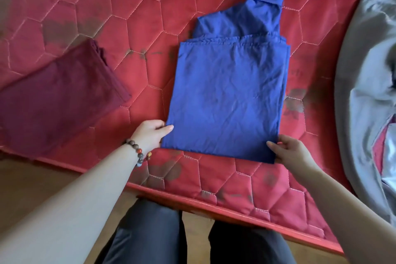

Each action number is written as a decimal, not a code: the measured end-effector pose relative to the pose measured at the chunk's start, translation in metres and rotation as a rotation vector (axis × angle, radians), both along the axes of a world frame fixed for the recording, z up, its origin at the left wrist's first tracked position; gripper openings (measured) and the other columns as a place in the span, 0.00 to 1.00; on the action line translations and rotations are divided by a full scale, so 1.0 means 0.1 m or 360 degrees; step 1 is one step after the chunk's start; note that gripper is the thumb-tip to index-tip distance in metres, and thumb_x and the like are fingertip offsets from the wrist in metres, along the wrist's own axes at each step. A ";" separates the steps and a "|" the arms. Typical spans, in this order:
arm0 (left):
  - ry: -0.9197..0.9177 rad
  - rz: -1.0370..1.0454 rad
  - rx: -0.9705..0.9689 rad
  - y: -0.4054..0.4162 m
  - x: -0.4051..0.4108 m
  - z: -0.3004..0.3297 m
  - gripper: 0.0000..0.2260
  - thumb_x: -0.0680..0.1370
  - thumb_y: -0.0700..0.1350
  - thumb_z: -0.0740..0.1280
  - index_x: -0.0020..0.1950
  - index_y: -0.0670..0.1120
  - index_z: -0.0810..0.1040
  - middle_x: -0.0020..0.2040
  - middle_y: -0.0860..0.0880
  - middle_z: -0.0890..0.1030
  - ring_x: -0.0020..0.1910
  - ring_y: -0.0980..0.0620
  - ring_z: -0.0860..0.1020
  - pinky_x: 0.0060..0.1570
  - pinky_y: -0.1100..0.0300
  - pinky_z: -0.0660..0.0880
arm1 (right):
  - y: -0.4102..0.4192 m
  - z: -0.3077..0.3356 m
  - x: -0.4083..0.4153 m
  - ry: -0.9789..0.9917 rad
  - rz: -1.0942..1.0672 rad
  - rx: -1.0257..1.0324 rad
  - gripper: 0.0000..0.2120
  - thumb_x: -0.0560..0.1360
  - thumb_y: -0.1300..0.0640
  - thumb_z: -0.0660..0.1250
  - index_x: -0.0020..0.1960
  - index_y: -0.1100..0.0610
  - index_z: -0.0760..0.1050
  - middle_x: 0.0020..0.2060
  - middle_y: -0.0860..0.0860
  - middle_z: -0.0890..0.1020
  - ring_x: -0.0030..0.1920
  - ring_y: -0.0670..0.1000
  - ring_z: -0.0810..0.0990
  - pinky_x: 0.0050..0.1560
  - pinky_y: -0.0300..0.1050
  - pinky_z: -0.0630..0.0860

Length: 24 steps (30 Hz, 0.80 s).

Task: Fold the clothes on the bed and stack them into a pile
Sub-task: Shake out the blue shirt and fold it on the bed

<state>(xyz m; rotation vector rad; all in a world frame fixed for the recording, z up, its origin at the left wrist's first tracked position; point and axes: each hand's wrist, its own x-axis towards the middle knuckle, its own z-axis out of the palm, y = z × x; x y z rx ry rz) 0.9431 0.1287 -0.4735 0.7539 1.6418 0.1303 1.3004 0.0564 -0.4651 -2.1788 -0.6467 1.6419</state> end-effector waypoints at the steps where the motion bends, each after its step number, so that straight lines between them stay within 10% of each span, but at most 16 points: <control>1: -0.0003 -0.0013 -0.0032 -0.13 -0.03 0.00 0.11 0.78 0.42 0.69 0.48 0.32 0.78 0.39 0.38 0.80 0.40 0.47 0.77 0.51 0.35 0.76 | -0.12 0.01 -0.01 -0.0002 -0.0002 -0.0039 0.08 0.77 0.66 0.66 0.51 0.72 0.73 0.36 0.60 0.77 0.38 0.54 0.77 0.44 0.53 0.79; 7: -0.0329 -0.0145 -0.0378 -0.58 -0.18 0.10 0.07 0.77 0.44 0.70 0.51 0.41 0.81 0.49 0.47 0.85 0.51 0.48 0.83 0.51 0.52 0.81 | -0.52 0.11 -0.08 0.0120 -0.0110 -0.0115 0.02 0.77 0.64 0.67 0.47 0.62 0.79 0.33 0.52 0.82 0.33 0.46 0.80 0.35 0.41 0.80; 15: -0.0667 0.0319 -0.0062 0.45 0.08 0.24 0.14 0.75 0.50 0.67 0.54 0.41 0.80 0.48 0.39 0.85 0.43 0.46 0.84 0.42 0.55 0.82 | 0.46 0.07 0.07 0.0217 -0.0359 0.0118 0.07 0.77 0.56 0.69 0.47 0.61 0.78 0.43 0.57 0.80 0.42 0.54 0.77 0.45 0.49 0.75; 19: -0.0508 0.0378 0.0181 0.97 0.31 0.13 0.08 0.80 0.45 0.66 0.49 0.41 0.81 0.44 0.45 0.85 0.41 0.49 0.83 0.41 0.58 0.79 | 1.06 0.02 0.08 0.0268 -0.0423 0.0273 0.05 0.76 0.56 0.70 0.43 0.57 0.81 0.37 0.51 0.85 0.36 0.49 0.82 0.36 0.40 0.79; 24: 0.0035 0.0181 0.0572 1.24 0.47 0.00 0.03 0.76 0.41 0.70 0.48 0.44 0.84 0.46 0.45 0.84 0.46 0.50 0.80 0.54 0.51 0.77 | 1.45 -0.01 0.08 0.0274 -0.0412 0.0431 0.04 0.76 0.62 0.68 0.49 0.58 0.82 0.47 0.56 0.85 0.47 0.54 0.84 0.53 0.49 0.80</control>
